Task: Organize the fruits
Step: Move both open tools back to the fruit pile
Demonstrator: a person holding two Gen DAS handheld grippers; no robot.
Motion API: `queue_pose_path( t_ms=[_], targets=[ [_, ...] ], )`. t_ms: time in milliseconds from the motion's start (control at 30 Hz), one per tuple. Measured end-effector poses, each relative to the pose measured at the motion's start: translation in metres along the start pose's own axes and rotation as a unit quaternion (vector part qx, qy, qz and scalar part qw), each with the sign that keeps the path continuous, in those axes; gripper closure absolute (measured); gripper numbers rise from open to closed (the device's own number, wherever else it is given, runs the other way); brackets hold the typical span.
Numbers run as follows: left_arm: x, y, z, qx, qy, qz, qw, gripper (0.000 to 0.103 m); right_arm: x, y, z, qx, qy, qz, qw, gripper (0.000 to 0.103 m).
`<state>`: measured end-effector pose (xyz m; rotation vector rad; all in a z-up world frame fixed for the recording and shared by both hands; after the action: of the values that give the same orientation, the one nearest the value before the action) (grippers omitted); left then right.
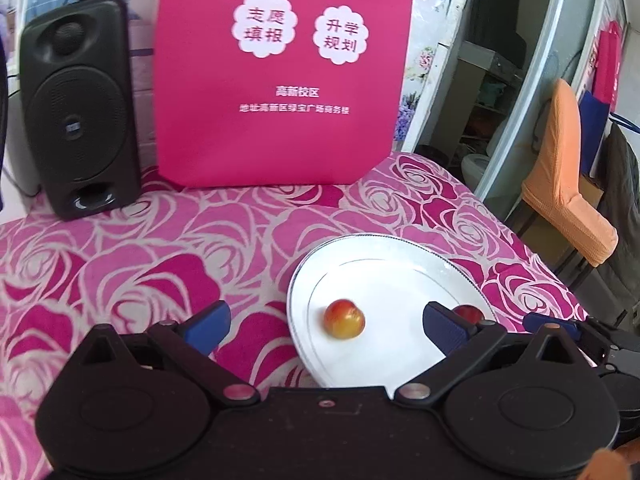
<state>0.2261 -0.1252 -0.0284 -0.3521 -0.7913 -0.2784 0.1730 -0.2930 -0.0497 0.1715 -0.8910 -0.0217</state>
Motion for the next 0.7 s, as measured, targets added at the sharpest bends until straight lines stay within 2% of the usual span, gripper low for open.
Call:
queue_pose_path(
  t_ms=[433,700],
  targets=[
    [-0.02,0.012,0.059,0.023,-0.017,0.009,0.9995,0.0,-0.012,0.015,0.035,0.009,-0.014,-0.022,1.0,0.0],
    [-0.054,0.031,0.086,0.038,0.001,0.026,0.9989,0.0,-0.015,0.023,0.066,0.01,-0.046,-0.033,0.998,0.0]
  ],
)
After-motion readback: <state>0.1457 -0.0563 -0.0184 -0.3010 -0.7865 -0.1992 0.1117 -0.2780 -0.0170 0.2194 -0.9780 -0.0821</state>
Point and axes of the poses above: each gripper's, at about its wrist camera, not at the fingertips, and z roughly against the way its jaws point, y to its left, x to its top, the point moved 8 cm from there along -z, roughly the way its jaws point, and after that the axes turned 3 degrees about y, right-handed, at the moved point
